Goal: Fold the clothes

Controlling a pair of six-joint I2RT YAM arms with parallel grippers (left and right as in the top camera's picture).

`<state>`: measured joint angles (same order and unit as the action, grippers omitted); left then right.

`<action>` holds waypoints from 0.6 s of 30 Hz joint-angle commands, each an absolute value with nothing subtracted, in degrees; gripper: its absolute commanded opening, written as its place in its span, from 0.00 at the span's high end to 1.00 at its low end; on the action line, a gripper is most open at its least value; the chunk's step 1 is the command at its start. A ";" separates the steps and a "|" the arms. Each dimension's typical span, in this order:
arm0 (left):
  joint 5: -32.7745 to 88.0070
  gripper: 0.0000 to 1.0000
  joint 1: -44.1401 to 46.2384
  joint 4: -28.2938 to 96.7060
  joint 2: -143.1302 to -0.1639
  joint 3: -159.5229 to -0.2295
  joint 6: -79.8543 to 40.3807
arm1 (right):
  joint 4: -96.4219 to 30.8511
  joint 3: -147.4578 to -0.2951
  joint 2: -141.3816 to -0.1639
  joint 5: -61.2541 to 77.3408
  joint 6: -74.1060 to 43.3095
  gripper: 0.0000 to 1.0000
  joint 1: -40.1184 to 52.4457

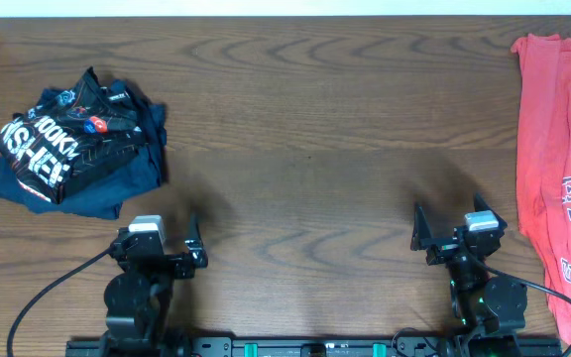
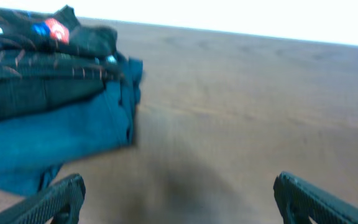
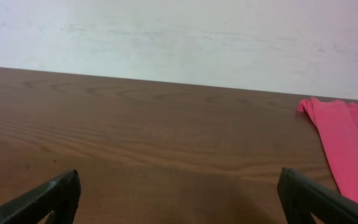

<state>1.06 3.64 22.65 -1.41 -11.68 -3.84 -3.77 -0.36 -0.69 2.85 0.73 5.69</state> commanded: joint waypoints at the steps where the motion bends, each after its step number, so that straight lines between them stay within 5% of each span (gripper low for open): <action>1: 0.56 0.02 2.48 15.35 -0.10 -7.79 -1.72 | -3.97 -0.32 -0.38 3.25 1.80 0.01 5.30; 6: 0.62 0.02 2.00 -4.05 -0.10 -0.01 2.39 | -3.99 -0.32 -0.38 3.25 1.80 0.01 5.30; 18: 0.58 0.02 2.00 4.03 -0.58 -0.25 3.16 | -3.97 -0.32 -0.38 3.25 1.80 0.01 5.30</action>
<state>1.34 2.28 1.28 -0.58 -0.91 2.00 -3.75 -0.36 -0.69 2.87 0.73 5.69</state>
